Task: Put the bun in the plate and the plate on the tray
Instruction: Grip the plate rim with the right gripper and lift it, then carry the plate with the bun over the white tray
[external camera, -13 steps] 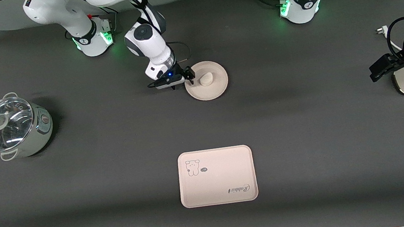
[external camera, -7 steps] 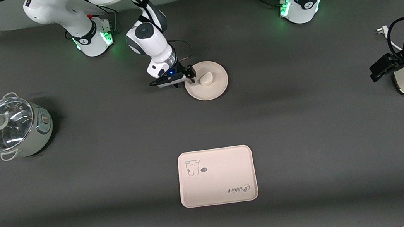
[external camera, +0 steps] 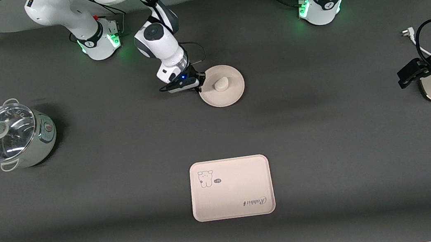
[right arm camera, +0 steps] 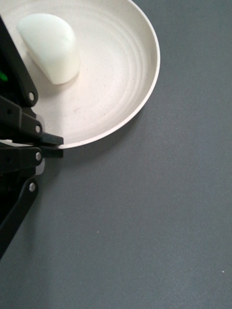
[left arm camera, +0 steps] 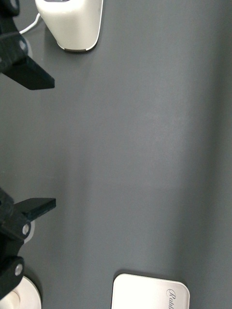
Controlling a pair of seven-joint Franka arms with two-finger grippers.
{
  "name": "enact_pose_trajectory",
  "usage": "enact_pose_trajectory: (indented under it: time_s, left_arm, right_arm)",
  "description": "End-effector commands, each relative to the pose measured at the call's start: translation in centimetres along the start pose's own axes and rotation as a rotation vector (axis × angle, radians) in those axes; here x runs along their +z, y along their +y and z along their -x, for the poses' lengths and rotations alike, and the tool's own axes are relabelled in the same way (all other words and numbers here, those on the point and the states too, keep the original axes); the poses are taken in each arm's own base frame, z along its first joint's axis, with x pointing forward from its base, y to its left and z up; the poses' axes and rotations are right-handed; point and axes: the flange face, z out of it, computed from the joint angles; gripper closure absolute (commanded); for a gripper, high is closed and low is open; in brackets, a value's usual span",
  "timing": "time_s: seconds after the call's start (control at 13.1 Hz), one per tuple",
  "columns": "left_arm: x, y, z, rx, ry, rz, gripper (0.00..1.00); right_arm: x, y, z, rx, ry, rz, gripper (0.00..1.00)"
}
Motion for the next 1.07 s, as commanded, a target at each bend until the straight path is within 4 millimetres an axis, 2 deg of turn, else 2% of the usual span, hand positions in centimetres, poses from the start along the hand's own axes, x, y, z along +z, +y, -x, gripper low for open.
enact_pose_trajectory:
  time_s: [0.0,0.23,0.31,0.38,0.61,0.77,0.84,1.0]
  left_arm:
    - [-0.4,-0.1,0.0,0.021,0.015,-0.012,0.00]
    - [-0.5,0.1,0.0,0.034,0.022,-0.052,0.00]
    - [-0.4,0.0,-0.1,0.031,0.024,-0.044,0.00]
    - [-0.5,-0.1,-0.1,0.029,0.024,-0.041,0.00]
    - [-0.3,-0.2,-0.1,0.026,0.021,-0.042,0.00]
    - [-0.4,-0.3,-0.2,0.022,0.023,-0.040,0.00]
    - [-0.5,-0.1,-0.1,0.025,0.025,-0.040,0.00]
    - [-0.7,0.3,0.1,0.018,0.023,-0.040,0.00]
  right_arm:
    - [-0.7,-0.2,-0.2,0.016,-0.009,-0.001,1.00]
    - [-1.0,-0.4,-0.5,0.018,-0.004,-0.007,1.00]
    - [-2.0,-0.4,-1.4,0.031,0.009,-0.021,1.00]
    - [-3.3,-0.5,-2.3,0.034,0.010,-0.028,1.00]
    - [-9.2,-1.0,-5.3,-0.002,0.002,-0.051,1.00]
    - [-12.4,-1.5,-6.6,-0.004,0.007,-0.074,1.00]
    - [-13.5,-2.0,-6.8,-0.005,0.004,-0.082,1.00]
    - [-14.2,-3.0,-7.9,-0.003,0.014,-0.096,1.00]
